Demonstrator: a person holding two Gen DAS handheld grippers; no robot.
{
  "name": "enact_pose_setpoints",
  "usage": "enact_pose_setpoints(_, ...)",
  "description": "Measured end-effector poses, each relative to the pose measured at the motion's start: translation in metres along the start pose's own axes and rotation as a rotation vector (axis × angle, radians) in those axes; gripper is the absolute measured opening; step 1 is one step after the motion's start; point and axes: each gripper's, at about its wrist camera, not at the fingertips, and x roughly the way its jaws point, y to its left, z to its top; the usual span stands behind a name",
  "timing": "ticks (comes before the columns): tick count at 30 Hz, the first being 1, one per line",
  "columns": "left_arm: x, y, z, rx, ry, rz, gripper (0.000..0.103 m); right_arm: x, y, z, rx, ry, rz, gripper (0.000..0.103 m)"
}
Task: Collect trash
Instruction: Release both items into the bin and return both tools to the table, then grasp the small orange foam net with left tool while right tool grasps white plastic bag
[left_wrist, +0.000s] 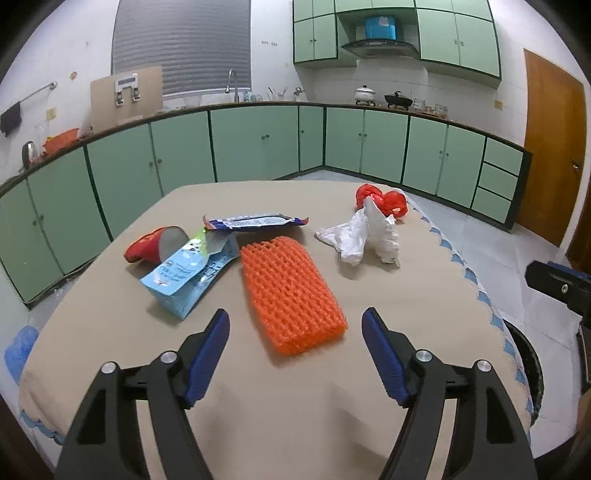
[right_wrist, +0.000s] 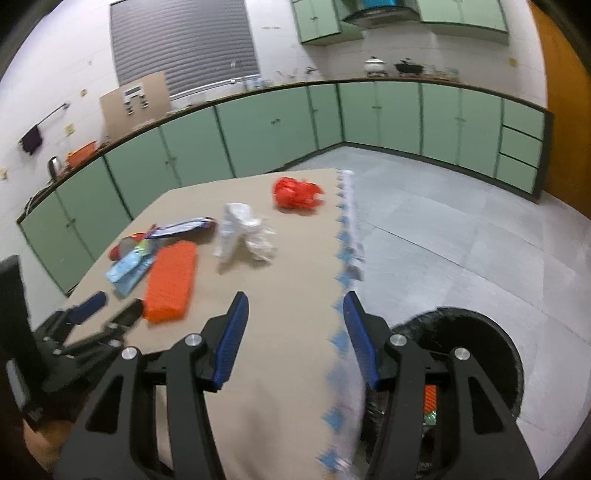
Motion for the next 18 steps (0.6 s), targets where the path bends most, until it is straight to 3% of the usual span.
enact_pose_setpoints(3, 0.016, -0.007, 0.0, -0.002, 0.03, -0.018, 0.074, 0.005, 0.004, 0.005, -0.014, 0.002, 0.004, 0.053)
enact_pose_setpoints(8, 0.047, -0.013, -0.005, 0.018, 0.108, 0.014, 0.073, 0.018, -0.003, 0.005, 0.001, 0.015, -0.014, 0.053)
enact_pose_setpoints(9, 0.053, -0.012, -0.006, 0.02, 0.136, 0.02, 0.069, 0.021, -0.004, 0.004, 0.001, 0.02, -0.014, 0.053)
enact_pose_setpoints(11, 0.058, -0.006, -0.007, -0.01, 0.158, -0.01, 0.036, 0.026, -0.003, 0.002, -0.004, 0.029, -0.013, 0.053)
enact_pose_setpoints(13, 0.053, -0.001, -0.004, -0.028, 0.128, -0.027, 0.022, 0.03, 0.0, 0.0, -0.009, 0.037, -0.009, 0.053)
enact_pose_setpoints(18, 0.027, 0.006, 0.006, -0.035, 0.016, -0.059, 0.015, 0.037, 0.012, -0.002, -0.014, 0.043, 0.008, 0.053)
